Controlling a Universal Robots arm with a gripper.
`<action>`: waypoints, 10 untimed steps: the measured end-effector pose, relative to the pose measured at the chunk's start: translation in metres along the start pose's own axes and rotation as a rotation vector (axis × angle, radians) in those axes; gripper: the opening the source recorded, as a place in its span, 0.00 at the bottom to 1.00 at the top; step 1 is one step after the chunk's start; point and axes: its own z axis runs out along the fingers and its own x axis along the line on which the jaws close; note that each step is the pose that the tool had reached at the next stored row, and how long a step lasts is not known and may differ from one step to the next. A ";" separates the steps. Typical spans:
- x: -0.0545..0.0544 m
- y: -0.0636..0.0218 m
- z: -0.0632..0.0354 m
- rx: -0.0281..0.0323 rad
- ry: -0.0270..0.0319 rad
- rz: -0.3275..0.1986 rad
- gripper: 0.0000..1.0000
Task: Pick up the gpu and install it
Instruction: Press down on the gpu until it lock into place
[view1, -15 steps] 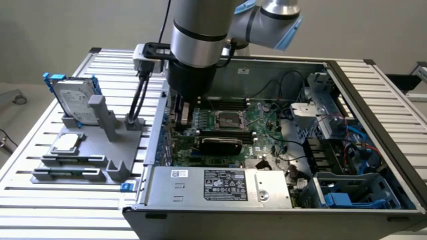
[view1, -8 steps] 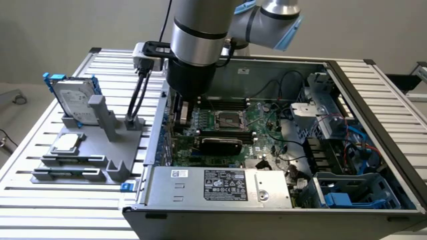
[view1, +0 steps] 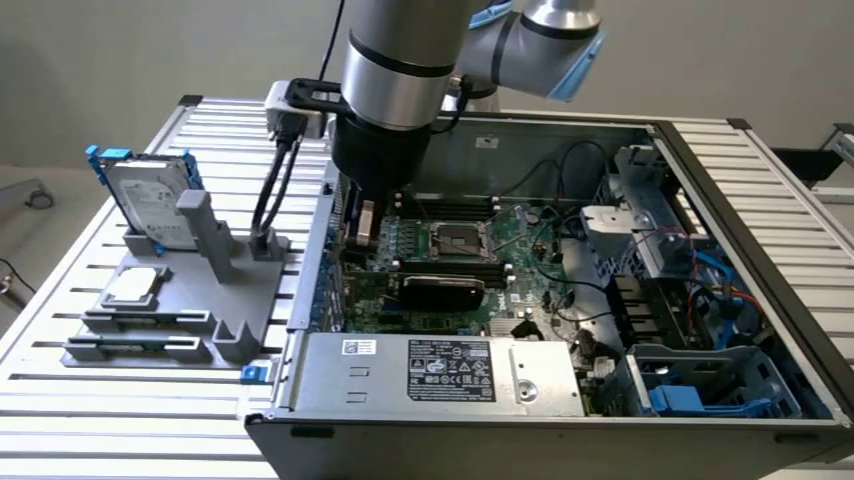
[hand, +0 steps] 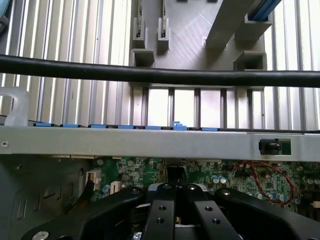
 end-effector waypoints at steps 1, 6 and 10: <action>0.000 0.0000 0.0000 -0.0018 0.0004 0.001 0.11; -0.001 0.0000 0.0000 -0.0121 0.0023 0.008 0.11; -0.002 0.0000 0.0000 -0.0206 0.0046 0.013 0.11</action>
